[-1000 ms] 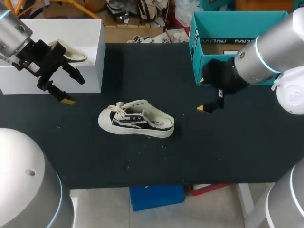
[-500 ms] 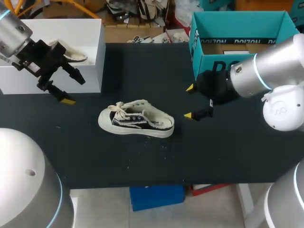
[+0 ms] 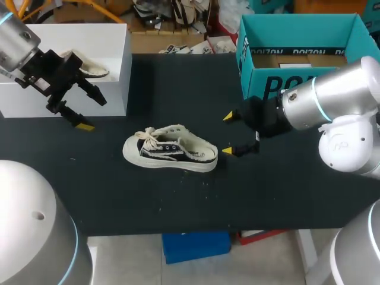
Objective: Take the shoe out of the shoebox, open the shoe tongue, remove and reinsert the insole, then place the shoe into the shoebox
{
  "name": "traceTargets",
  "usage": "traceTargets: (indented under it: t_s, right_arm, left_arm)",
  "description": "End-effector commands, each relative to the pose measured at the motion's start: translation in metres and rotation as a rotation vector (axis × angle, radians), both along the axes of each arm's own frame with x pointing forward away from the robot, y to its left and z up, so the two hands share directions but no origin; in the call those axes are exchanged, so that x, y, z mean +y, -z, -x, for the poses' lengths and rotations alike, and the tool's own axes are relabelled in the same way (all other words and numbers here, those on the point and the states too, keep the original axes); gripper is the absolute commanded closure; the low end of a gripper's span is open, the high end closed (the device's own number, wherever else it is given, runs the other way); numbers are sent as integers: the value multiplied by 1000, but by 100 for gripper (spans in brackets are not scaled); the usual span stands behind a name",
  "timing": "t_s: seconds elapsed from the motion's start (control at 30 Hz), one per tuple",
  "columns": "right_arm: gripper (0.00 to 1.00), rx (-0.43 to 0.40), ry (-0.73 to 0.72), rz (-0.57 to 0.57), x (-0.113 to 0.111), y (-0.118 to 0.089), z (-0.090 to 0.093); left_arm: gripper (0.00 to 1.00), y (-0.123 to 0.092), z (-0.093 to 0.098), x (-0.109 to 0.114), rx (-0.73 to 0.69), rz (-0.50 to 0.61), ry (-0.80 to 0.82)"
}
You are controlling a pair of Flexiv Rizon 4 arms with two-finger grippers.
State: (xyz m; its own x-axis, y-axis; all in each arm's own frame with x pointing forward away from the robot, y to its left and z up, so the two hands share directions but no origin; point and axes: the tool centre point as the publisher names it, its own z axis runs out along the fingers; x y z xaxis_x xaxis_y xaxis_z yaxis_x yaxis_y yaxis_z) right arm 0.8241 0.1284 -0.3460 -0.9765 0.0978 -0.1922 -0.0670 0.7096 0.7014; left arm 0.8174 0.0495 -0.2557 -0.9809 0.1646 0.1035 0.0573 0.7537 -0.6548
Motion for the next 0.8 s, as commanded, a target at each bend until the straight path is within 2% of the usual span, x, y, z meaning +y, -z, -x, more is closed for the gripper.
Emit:
traceTargets:
  t_s: [0.03,0.17,0.4,0.8]
  right_arm:
    - [0,1,2,3,1,0,0]
    - [0,-9,13,-34,8,8,1]
    - [0,-12,17,-102,32,29,-3]
    - [0,-1,31,-137,51,35,2]
  left_arm:
    - [0,2,0,0,-3,0,0]
    - [0,2,0,0,-3,0,0]
    - [0,2,0,0,-3,0,0]
    - [0,2,0,0,-3,0,0]
